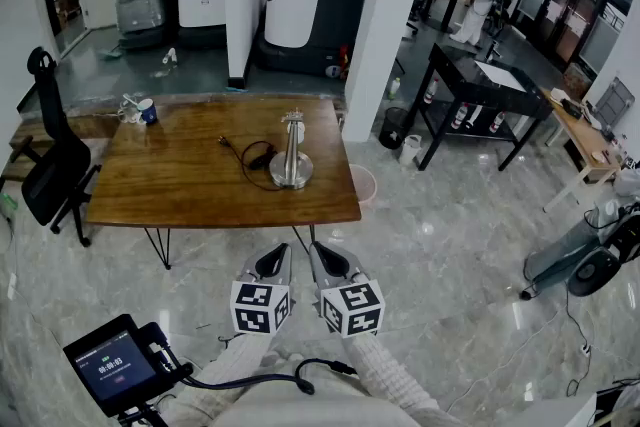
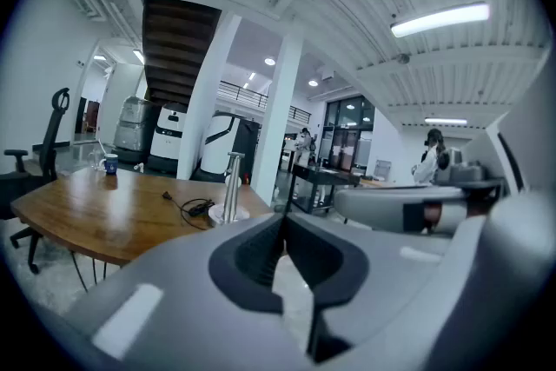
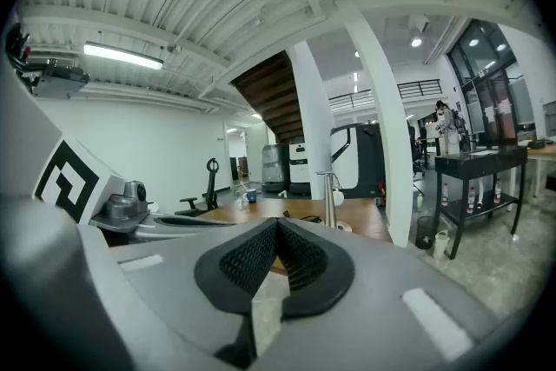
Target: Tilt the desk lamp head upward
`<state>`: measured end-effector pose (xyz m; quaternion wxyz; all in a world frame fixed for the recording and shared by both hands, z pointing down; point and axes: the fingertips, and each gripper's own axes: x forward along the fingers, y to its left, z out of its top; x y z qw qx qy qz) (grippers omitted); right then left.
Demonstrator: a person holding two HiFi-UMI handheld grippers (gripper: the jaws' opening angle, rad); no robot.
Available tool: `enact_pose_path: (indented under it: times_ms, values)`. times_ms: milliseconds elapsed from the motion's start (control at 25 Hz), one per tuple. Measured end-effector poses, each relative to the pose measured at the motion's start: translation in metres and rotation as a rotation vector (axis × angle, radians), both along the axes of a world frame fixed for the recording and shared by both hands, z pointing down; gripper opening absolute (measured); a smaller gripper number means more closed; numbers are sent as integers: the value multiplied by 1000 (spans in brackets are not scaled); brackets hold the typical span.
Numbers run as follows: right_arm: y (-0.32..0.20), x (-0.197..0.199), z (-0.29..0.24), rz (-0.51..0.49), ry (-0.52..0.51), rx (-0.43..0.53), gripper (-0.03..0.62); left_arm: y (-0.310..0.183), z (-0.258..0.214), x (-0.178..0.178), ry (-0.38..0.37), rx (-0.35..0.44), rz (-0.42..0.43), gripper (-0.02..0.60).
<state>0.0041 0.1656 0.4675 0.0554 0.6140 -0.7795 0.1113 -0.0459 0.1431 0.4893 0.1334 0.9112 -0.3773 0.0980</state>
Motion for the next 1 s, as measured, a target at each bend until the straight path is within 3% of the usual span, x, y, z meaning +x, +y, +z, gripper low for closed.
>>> enact_pose_path:
  times_ms: [200, 360, 600, 880, 1000]
  values:
    - [-9, 9, 1, 33, 6, 2, -2, -15, 3, -2, 22, -38, -36, 8]
    - [-43, 18, 18, 28, 3, -16, -2, -51, 14, 6, 29, -38, -35, 8]
    - [-50, 28, 7, 20, -11, -15, -2, -57, 2, 15, 13, -28, -32, 8]
    - [-181, 51, 19, 51, -6, -38, -2, -189, 14, 39, -3, -32, 19, 8]
    - [-192, 62, 15, 81, 0, -31, -2, -194, 12, 49, -17, -19, 50, 8]
